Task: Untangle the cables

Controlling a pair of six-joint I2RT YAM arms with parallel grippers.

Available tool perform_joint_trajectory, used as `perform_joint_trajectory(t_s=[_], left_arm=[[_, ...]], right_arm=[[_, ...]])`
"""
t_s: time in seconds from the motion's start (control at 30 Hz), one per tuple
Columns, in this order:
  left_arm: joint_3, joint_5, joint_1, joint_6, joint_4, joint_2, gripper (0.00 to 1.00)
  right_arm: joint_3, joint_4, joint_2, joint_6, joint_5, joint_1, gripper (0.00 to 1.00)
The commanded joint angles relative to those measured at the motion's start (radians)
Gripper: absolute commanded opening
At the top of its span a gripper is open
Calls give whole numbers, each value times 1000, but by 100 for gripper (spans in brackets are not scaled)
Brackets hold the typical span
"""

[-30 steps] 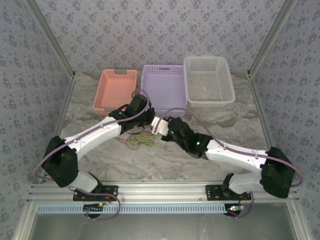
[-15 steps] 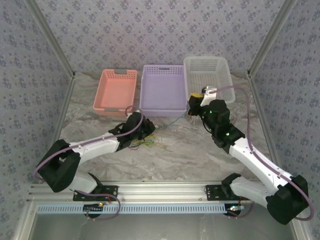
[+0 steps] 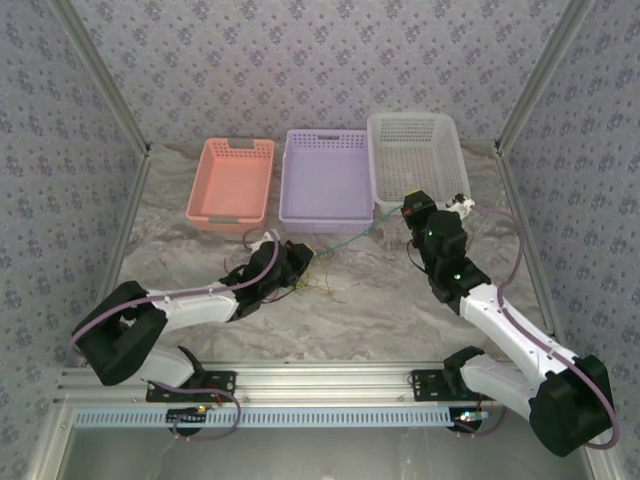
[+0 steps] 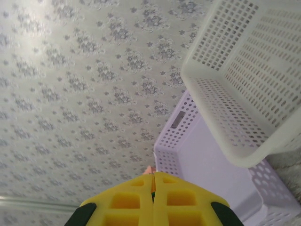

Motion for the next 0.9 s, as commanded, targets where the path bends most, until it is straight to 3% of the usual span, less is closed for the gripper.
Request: perform_joint_trajectory(t_s=[0.0, 0.27, 0.57, 0.73, 0.8, 0.87], left_arm=[[-53, -51, -3, -134, 80, 3, 0], [-76, -69, -25, -256, 119, 14, 0], [16, -5, -23, -143, -100, -27, 0], [18, 25, 2, -96, -208, -82, 57], [18, 28, 20, -59, -280, -130, 69], [21, 20, 38, -11, -349, -190, 71]], right_arm=[[-20, 70, -38, 211, 118, -36, 0], [-18, 41, -62, 260, 135, -47, 0], [246, -264, -16, -244, -12, -11, 0], [356, -434, 23, -450, -48, 0, 0], [402, -512, 33, -541, -45, 5, 0], [446, -576, 43, -615, -36, 3, 0]])
